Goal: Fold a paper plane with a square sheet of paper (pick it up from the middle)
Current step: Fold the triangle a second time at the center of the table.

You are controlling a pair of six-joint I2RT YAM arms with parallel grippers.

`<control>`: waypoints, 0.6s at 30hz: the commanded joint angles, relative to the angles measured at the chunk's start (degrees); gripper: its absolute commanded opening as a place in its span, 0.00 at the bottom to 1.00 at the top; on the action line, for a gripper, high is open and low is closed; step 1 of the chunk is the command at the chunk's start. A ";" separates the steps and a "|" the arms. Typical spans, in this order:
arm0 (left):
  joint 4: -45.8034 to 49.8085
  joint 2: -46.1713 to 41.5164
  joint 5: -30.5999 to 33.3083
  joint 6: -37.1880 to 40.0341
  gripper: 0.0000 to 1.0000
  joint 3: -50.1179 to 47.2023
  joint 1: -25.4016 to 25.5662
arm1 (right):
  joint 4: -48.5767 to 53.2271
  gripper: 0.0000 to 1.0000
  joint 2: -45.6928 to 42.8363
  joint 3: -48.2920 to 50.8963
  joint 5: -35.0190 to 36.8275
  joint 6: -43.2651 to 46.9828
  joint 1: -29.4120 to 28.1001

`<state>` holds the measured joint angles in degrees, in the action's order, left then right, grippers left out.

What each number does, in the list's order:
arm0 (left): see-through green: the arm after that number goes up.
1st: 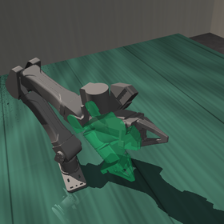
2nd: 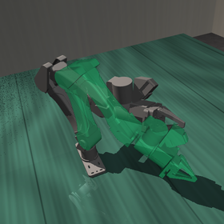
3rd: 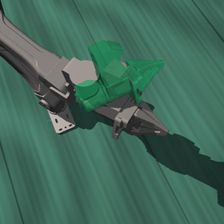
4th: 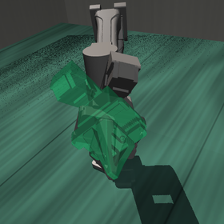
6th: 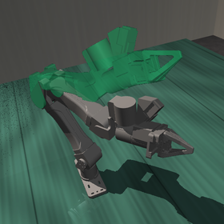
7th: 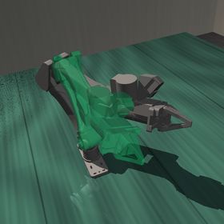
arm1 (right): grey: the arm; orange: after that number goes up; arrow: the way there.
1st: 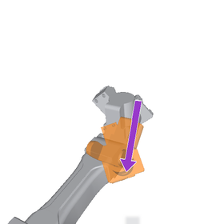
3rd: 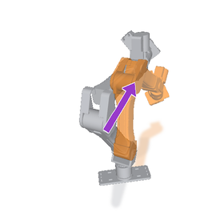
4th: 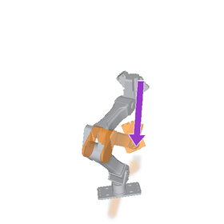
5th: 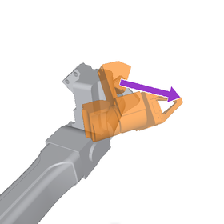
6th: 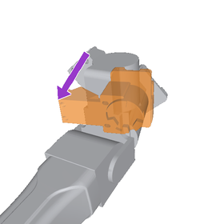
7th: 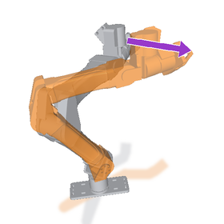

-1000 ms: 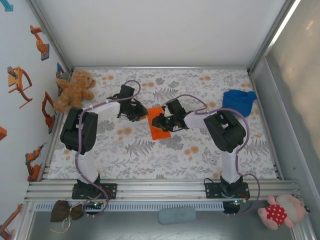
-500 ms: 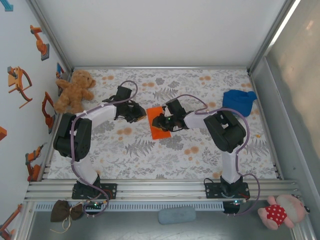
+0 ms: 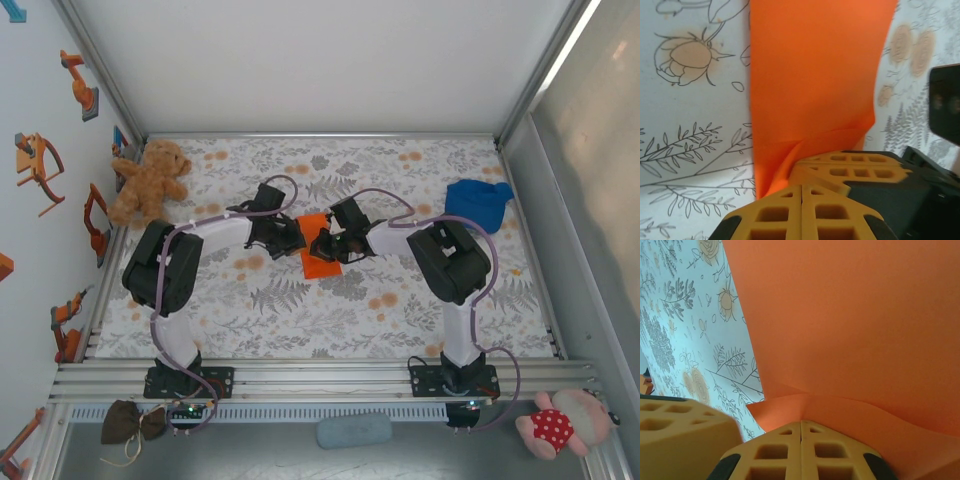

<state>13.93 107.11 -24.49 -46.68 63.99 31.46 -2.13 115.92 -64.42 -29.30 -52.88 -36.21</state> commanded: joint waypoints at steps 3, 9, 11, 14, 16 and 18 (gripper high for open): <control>-0.01 2.67 -0.23 -0.17 0.05 1.68 0.34 | 10.11 0.00 4.04 1.74 6.10 0.85 -0.22; 1.45 4.53 2.43 -0.08 0.04 2.27 0.32 | 9.52 0.00 3.79 1.91 5.76 0.72 -0.27; 2.57 4.98 3.52 -0.02 0.04 2.62 0.31 | 9.18 0.00 3.55 1.88 5.53 0.76 -0.27; 4.81 5.98 4.77 0.36 0.03 3.18 0.41 | 7.75 0.00 2.55 2.02 4.55 0.69 -0.24; 6.17 6.43 5.45 0.57 0.03 3.27 0.35 | 6.63 0.00 1.35 1.86 3.62 0.83 -0.23; 6.97 6.70 5.61 0.88 0.03 2.99 0.40 | 5.37 0.00 -0.48 1.43 2.73 1.37 -0.18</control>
<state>16.62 111.44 -22.17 -46.63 66.65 31.73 -2.15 115.70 -64.51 -29.30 -52.80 -36.25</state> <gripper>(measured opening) 0.065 0.049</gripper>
